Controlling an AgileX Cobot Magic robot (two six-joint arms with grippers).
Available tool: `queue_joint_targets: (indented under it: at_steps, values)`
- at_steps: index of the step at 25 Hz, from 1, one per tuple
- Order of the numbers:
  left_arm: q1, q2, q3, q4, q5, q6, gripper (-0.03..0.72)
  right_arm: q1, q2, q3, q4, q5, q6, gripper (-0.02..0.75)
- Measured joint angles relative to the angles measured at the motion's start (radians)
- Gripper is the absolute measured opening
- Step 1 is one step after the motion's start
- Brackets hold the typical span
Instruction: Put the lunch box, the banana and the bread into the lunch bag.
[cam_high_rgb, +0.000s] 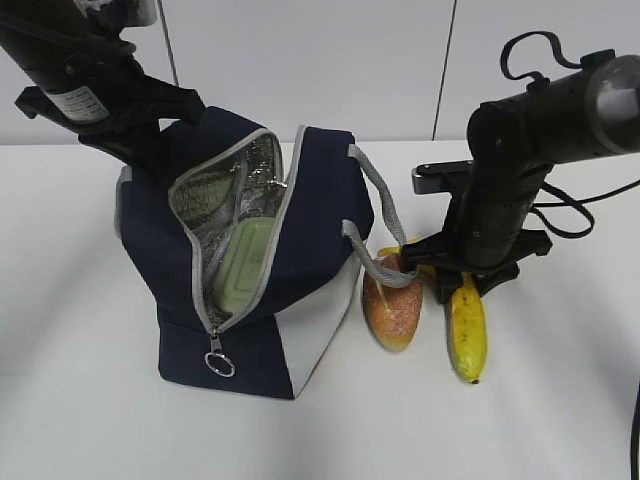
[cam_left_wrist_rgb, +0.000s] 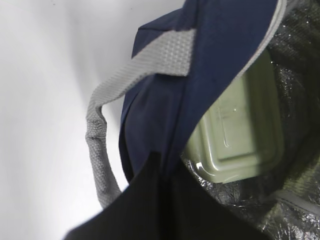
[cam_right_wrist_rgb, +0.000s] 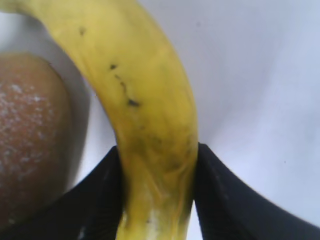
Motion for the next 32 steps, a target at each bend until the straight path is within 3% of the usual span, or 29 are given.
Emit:
queue_joint_targets:
  at_steps: [6,10,14,20,25,28,32]
  values:
    - [0.000,0.000,0.000,0.000,0.001,0.000,-0.003,0.002,-0.055,-0.071,-0.286,0.137,0.131,0.310]
    - [0.000,0.000,0.000,0.000,0.002,0.000,-0.003,0.002,-0.139,-0.188,-0.290,0.197,0.139,0.310]
    - [0.000,0.000,0.000,0.000,0.002,0.000,-0.003,0.002,-0.207,-0.319,-0.090,0.215,0.053,0.309]
    - [0.000,0.000,0.000,0.000,0.002,0.000,-0.003,0.002,-0.226,-0.406,0.432,0.219,-0.143,0.309]
    - [0.000,0.000,0.000,0.000,0.001,0.000,-0.003,0.003,-0.185,-0.409,0.764,0.216,-0.261,0.309]
    - [0.000,0.000,0.000,-0.001,0.000,0.000,-0.003,0.015,-0.143,-0.409,0.894,0.202,-0.305,0.309]
    - [0.000,0.000,0.000,-0.004,-0.001,0.000,-0.003,0.049,-0.085,-0.409,0.936,0.189,-0.317,0.309]
